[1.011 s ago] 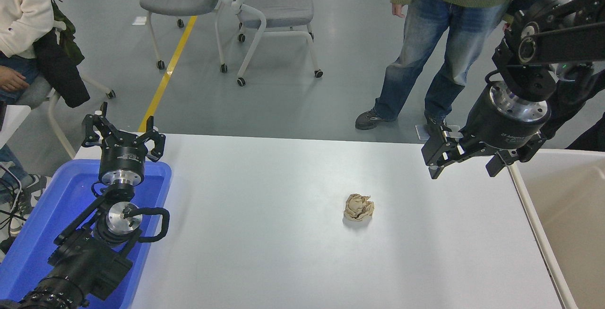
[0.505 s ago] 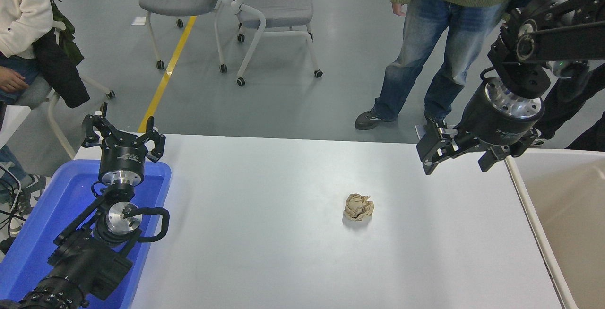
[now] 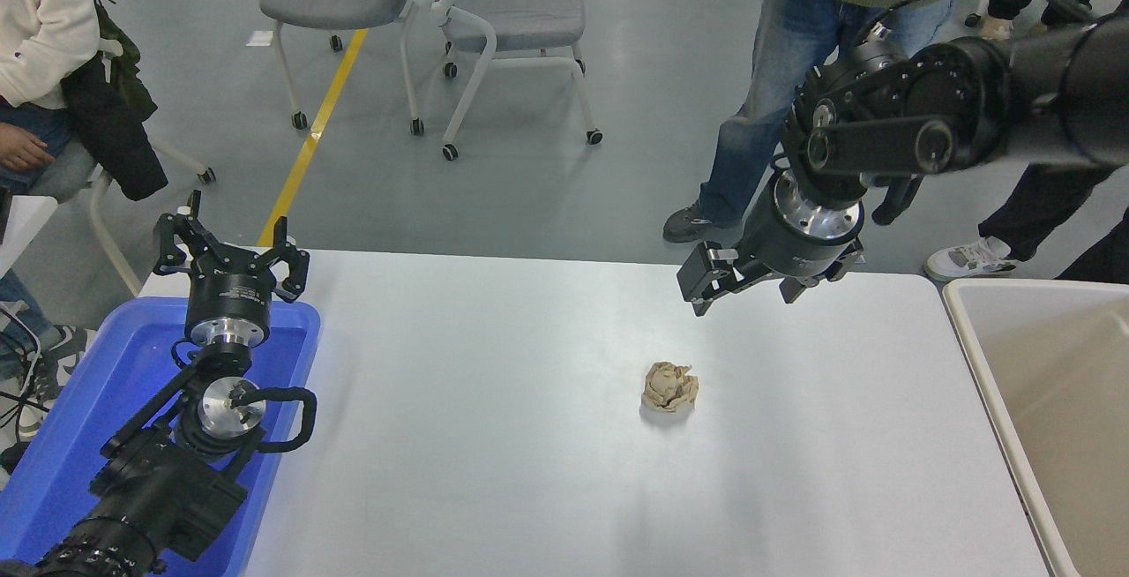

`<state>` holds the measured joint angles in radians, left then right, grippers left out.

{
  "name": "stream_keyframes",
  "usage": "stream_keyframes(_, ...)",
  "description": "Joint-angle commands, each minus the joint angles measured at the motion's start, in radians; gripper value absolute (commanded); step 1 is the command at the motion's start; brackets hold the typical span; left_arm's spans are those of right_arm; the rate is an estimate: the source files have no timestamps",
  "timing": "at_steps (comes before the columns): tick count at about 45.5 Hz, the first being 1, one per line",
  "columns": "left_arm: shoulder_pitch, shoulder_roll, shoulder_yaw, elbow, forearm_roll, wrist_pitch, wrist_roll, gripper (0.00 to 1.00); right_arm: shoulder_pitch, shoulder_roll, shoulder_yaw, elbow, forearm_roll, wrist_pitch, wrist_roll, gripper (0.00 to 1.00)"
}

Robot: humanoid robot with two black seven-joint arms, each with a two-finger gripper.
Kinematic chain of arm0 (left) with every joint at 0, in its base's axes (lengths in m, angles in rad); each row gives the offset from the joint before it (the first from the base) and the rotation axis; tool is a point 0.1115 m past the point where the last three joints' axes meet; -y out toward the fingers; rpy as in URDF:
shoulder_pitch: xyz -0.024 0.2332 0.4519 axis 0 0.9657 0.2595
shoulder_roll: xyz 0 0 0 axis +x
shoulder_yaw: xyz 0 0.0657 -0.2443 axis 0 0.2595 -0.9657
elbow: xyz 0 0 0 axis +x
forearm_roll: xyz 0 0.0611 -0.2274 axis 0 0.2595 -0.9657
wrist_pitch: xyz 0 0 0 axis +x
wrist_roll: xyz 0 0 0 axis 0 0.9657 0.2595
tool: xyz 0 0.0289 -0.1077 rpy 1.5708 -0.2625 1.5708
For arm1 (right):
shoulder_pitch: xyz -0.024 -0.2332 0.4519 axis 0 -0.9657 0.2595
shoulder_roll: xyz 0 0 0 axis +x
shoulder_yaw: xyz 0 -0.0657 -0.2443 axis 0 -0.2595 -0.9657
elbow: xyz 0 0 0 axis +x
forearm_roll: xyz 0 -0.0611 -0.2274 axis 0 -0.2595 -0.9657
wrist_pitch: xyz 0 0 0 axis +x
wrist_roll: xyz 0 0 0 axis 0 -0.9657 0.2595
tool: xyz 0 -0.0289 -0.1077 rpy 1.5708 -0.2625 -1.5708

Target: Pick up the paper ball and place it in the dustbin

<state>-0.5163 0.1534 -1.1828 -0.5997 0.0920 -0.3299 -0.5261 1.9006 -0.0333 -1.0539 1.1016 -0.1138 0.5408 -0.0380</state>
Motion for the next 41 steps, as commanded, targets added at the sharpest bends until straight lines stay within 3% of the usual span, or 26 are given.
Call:
stream_keyframes(1,-0.001,0.000,0.000,0.000,0.000,0.000,0.000,0.99,-0.182,0.033,0.028,-0.140,0.006,-0.171,0.000,1.00)
stream_keyframes(17,-0.001,0.000,0.000,0.000,0.000,0.000,0.000,0.99,-0.425,0.033,0.066,-0.278,-0.018,-0.374,-0.002,1.00)
stream_keyframes(41,-0.001,0.000,0.000,0.000,0.000,0.000,0.000,0.99,-0.574,0.033,0.157,-0.362,-0.053,-0.447,-0.003,1.00)
